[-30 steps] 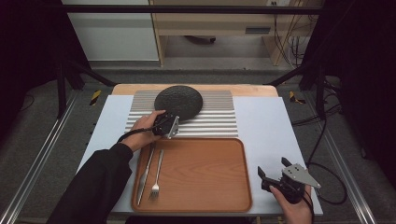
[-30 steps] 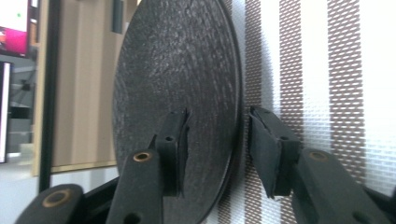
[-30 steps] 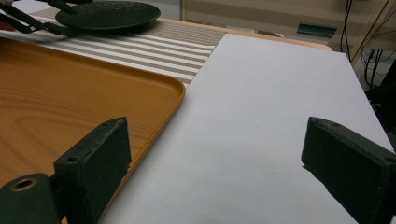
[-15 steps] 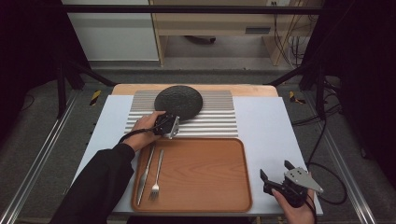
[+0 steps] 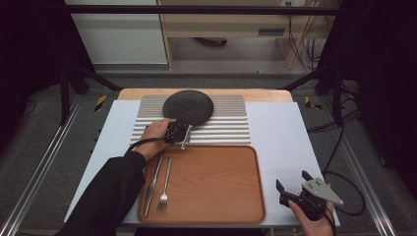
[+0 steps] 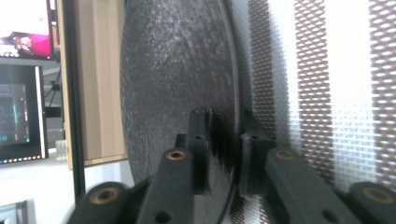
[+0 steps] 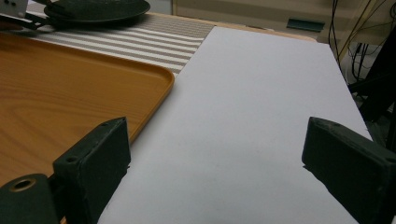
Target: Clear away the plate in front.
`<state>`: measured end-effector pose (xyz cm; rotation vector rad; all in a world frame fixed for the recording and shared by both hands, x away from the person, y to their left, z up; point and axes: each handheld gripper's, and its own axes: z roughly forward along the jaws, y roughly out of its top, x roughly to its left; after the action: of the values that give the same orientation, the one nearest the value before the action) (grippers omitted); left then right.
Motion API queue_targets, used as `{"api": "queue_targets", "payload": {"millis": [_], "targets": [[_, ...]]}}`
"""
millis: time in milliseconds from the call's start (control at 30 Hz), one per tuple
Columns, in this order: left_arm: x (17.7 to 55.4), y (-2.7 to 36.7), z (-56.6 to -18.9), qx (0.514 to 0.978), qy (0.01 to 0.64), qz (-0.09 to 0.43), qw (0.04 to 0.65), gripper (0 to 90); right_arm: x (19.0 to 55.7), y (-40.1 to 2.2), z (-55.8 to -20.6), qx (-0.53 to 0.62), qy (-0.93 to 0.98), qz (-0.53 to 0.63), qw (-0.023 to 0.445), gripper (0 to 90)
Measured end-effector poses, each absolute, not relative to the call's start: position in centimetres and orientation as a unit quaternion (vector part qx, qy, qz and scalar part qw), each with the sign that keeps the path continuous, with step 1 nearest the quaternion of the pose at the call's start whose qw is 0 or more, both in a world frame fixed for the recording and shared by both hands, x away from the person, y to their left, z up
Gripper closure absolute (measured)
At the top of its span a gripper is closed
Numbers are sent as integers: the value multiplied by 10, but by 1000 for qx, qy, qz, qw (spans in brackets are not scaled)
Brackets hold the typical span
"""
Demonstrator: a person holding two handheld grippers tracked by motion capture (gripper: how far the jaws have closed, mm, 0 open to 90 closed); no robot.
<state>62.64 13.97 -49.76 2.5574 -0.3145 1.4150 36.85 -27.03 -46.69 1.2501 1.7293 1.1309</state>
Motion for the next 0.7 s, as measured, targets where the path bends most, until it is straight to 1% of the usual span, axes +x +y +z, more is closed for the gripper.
{"api": "queue_targets", "payload": {"millis": [167,333,467,567,700], "targets": [[624,135,-496,863,-107,487,87,805,368,-272,-466,485,664,444,356,83],[619,125,-487,852,-90,509,87,866,369,-274,-468,490,663,449,344,85],[617,116,-487,851,-92,511,77,869,368,-275,-467,487,662,456,342,88],[615,111,-484,851,-86,512,83,871,368,-275,-467,487,660,461,340,88],[609,107,-478,854,-104,503,79,871,368,-274,-466,486,660,463,338,88]]}}
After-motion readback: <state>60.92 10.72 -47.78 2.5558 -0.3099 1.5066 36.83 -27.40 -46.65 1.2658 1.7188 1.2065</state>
